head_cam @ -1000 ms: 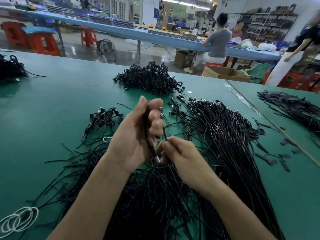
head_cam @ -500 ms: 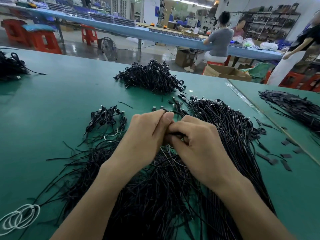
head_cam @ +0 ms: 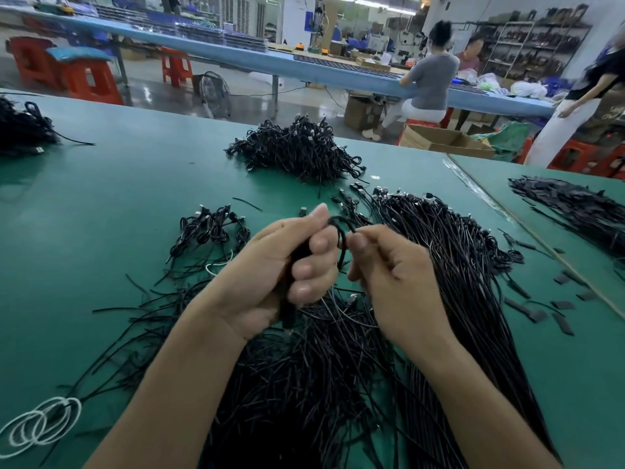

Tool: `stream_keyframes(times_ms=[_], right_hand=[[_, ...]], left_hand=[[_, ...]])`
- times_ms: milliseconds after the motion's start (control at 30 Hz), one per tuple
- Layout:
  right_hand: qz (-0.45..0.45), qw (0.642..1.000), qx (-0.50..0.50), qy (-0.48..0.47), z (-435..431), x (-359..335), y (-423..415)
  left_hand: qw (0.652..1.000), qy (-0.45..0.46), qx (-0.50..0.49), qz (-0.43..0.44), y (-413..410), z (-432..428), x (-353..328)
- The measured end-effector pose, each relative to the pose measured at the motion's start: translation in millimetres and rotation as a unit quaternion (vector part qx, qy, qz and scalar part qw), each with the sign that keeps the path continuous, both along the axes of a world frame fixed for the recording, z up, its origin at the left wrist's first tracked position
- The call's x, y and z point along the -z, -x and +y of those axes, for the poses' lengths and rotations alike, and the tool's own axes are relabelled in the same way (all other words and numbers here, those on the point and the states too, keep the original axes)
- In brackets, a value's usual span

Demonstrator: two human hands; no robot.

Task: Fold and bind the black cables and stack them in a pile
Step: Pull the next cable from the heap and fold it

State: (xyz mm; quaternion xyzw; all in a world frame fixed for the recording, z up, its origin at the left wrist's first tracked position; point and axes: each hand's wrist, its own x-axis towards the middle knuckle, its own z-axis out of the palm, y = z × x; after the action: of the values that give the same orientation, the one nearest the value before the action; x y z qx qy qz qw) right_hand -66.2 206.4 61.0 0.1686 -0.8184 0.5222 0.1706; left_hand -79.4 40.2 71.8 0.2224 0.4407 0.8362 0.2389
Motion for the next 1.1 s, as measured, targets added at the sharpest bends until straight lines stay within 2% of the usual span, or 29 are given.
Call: stream_keyframes(times_ms=[67, 133, 200, 267, 333, 467, 500, 533, 600, 667, 767, 900, 967, 1100], right_hand=[[-0.028, 0.998, -0.018, -0.047, -4.0, 5.7, -3.5], [-0.063, 0.99, -0.027, -0.125, -8.1, 12.3, -9.1], [-0.081, 0.976, -0.037, -0.201, -10.5, 17.1, -15.0], [-0.069, 0.965, -0.04, -0.25, -11.1, 16.6, -19.9], [-0.047, 0.963, -0.045, -0.261, -10.3, 11.2, -21.9], [-0.015, 0.969, -0.028, -0.247, 4.8, -0.7, -21.5], [-0.004, 0.969, -0.02, -0.245, 10.0, -4.0, -21.1], [0.012, 0.97, -0.014, -0.241, 14.3, -7.7, -21.0], [0.031, 0.976, -0.008, -0.214, 20.6, -13.6, -21.2], [0.025, 0.989, -0.015, -0.144, 23.9, -17.1, -21.7], [0.009, 0.999, -0.02, -0.045, 26.3, -18.8, -18.8], [-0.056, 0.993, -0.103, 0.025, 26.3, -23.4, -15.0], [-0.077, 0.988, -0.134, 0.028, 26.2, -23.7, -14.1], [-0.047, 0.994, -0.094, 0.014, 24.4, -20.6, -12.6]], left_hand=[[0.995, -0.096, -0.026, -0.032, -0.4, 8.2, -0.5], [0.979, -0.174, -0.093, -0.058, 0.6, 13.8, 0.2], [0.966, -0.163, -0.198, -0.024, 4.4, 16.4, 4.6], [0.947, -0.032, -0.311, 0.073, 8.8, 18.0, 12.3], [0.906, 0.127, -0.367, 0.167, 11.2, 19.6, 19.8], [0.828, 0.35, -0.333, 0.284, 12.1, 17.0, 25.8], [0.818, 0.386, -0.306, 0.296, 11.6, 16.6, 25.8], [0.823, 0.403, -0.271, 0.295, 10.7, 17.1, 25.6], [0.868, 0.383, -0.188, 0.253, 5.7, 20.1, 23.6], [0.912, 0.339, -0.129, 0.193, 1.3, 21.6, 20.3], [0.947, 0.275, -0.062, 0.152, -1.9, 18.2, 15.5], [0.972, 0.209, 0.003, 0.11, -2.0, 10.5, 13.2], [0.977, 0.19, 0.01, 0.1, -2.2, 10.0, 13.8], [0.979, 0.182, -0.043, 0.086, 0.6, 15.3, 16.2]])
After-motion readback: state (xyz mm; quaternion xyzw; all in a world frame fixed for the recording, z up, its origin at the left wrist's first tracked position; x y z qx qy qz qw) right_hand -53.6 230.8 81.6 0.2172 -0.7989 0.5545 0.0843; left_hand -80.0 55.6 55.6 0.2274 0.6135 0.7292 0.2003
